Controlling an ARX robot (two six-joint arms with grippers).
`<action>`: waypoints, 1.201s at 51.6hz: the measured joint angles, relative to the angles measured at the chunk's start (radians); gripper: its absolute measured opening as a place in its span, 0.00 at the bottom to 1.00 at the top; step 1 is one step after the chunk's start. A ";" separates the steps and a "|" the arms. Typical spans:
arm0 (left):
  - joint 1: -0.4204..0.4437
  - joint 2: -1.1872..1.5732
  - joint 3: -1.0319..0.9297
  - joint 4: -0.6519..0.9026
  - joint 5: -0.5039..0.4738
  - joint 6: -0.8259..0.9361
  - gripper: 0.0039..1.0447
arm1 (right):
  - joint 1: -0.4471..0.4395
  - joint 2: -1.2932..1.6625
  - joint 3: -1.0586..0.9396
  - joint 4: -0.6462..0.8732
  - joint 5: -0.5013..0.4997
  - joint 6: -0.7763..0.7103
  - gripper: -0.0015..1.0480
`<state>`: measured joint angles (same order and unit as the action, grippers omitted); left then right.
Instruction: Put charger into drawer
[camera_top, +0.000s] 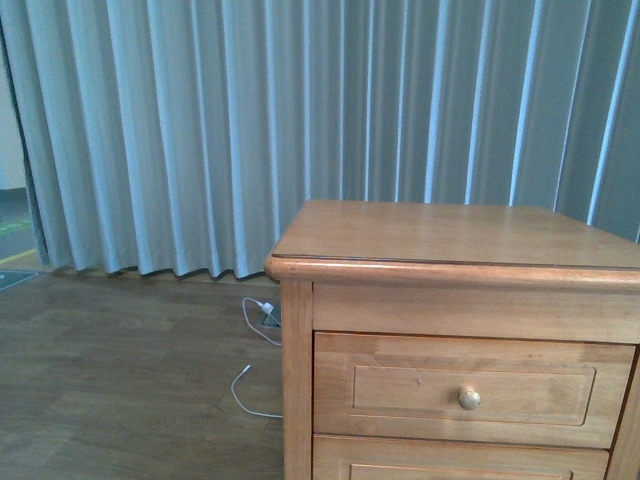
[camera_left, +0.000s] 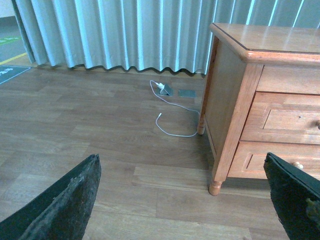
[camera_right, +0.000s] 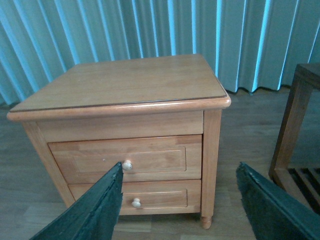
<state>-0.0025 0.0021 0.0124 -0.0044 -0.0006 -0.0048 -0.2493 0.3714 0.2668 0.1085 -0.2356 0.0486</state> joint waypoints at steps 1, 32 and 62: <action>0.000 0.000 0.000 0.000 0.000 0.000 0.95 | 0.010 -0.008 -0.011 0.002 0.011 -0.006 0.52; 0.000 0.000 0.000 0.000 0.000 0.000 0.95 | 0.246 -0.310 -0.197 -0.115 0.234 -0.045 0.02; 0.000 0.000 0.000 0.000 0.000 0.000 0.95 | 0.246 -0.367 -0.261 -0.111 0.234 -0.045 0.02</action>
<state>-0.0025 0.0017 0.0124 -0.0044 -0.0006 -0.0044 -0.0036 0.0044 0.0063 -0.0029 -0.0013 0.0036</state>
